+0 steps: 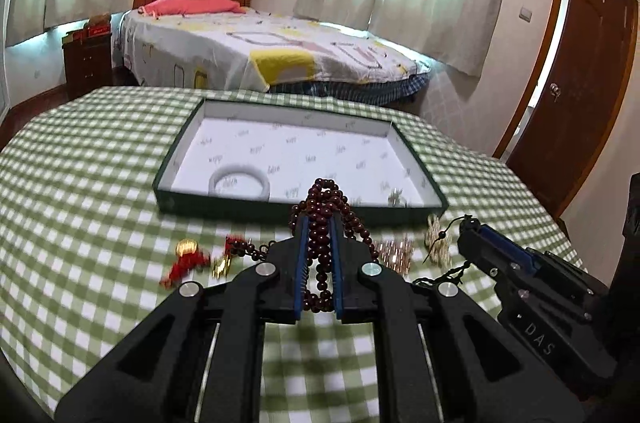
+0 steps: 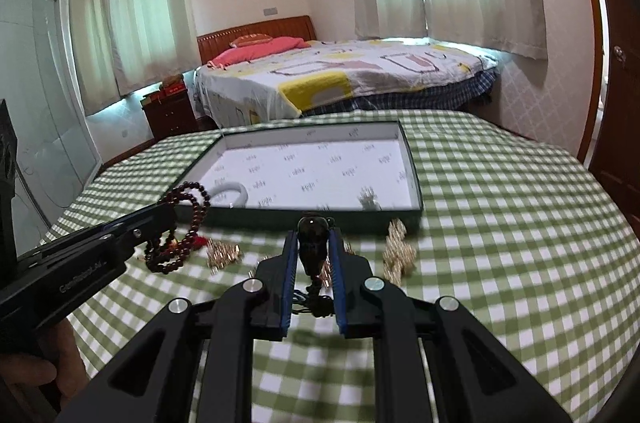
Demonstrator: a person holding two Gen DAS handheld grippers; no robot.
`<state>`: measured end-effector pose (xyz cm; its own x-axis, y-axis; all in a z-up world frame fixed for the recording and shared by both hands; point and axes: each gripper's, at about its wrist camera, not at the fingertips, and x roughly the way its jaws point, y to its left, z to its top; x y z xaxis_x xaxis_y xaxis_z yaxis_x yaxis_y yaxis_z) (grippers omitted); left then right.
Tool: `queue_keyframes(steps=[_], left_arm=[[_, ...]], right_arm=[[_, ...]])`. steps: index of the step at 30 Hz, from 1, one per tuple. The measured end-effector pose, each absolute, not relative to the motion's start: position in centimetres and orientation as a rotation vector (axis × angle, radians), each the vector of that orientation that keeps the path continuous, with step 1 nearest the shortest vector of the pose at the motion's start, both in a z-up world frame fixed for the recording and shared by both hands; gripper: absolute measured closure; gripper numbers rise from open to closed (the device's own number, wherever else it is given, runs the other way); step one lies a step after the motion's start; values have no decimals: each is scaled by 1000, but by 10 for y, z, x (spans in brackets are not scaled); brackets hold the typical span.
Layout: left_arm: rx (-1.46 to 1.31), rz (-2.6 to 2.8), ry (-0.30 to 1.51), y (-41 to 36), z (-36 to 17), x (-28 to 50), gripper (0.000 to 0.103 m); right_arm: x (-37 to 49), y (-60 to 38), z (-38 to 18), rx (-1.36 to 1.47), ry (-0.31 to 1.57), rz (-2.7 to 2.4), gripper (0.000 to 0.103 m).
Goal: Organize jewelry
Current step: 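Carry the bead strand and black pendant over the box lining with both tools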
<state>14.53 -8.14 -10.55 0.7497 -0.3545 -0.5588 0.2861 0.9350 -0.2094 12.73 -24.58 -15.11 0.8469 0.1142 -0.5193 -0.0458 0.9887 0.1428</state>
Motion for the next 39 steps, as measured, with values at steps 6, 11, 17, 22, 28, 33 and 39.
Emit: queue_keyframes(steps=[6,11,17,22,28,33,39], left_arm=[[-103,-356,579,-89,-91,171,92],[-104,-355,554,-97,-83,199,92],[-105,-352,532,-108,-80,232,92],[-88,-329,612,-117,-109,260,92],[-48,-311,723,-122,-147,280,92],[-47,-318,783,-124,-163,289,92],[-64,-332,838,-125,-174,296,92]], right_arm=[[149,-240,-131,116,498,111,86],[177,-241,-112,130,444,132,86],[208,-243,-101,147,390,140,86],[235,-242,-127,150,452,134,86],[255,-248,-166,157,591,118,86],[266,-247,-183,150,675,127,86],[273,-252,-191,155,726,129,86]])
